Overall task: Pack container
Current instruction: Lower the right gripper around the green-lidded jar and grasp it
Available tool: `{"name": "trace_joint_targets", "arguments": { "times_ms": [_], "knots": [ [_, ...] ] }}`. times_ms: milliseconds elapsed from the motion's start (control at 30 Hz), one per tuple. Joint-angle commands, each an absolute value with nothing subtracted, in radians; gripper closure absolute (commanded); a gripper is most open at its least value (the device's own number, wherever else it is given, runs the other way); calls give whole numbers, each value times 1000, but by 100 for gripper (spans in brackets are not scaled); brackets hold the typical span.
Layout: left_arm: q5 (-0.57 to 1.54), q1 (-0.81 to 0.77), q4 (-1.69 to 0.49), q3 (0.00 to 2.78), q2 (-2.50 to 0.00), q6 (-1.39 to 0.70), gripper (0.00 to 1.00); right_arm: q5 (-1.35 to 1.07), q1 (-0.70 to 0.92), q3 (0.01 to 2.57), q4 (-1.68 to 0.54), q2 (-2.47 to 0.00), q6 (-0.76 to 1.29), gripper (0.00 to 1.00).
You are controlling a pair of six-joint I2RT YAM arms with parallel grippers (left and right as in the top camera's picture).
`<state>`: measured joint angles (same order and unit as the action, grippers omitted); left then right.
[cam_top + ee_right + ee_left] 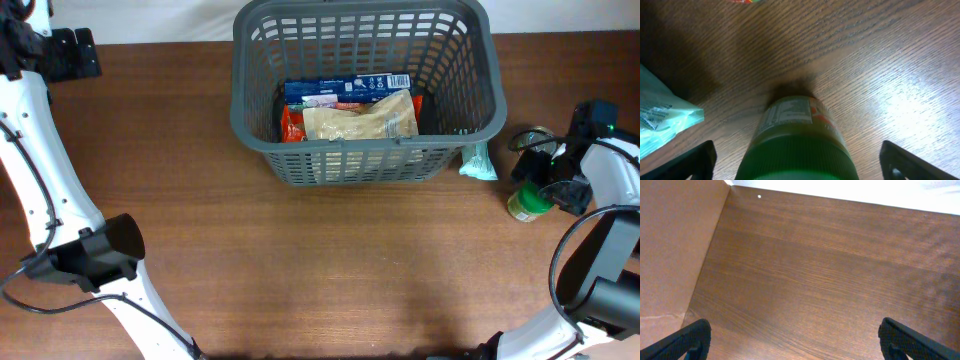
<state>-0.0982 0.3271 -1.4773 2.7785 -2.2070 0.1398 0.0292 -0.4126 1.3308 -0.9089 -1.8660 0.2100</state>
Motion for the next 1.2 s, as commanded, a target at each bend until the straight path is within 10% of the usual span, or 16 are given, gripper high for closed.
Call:
{"name": "trace_joint_targets", "arguments": {
  "times_ms": [0,1167],
  "knots": [
    [-102,330,-1479,2782,-2213,128,1,27,-413,1327,-903,-1880,226,5],
    [-102,330,-1479,2782,-2213,128,1,9,-411,1314,-953,-1905,244,15]
  ]
}}
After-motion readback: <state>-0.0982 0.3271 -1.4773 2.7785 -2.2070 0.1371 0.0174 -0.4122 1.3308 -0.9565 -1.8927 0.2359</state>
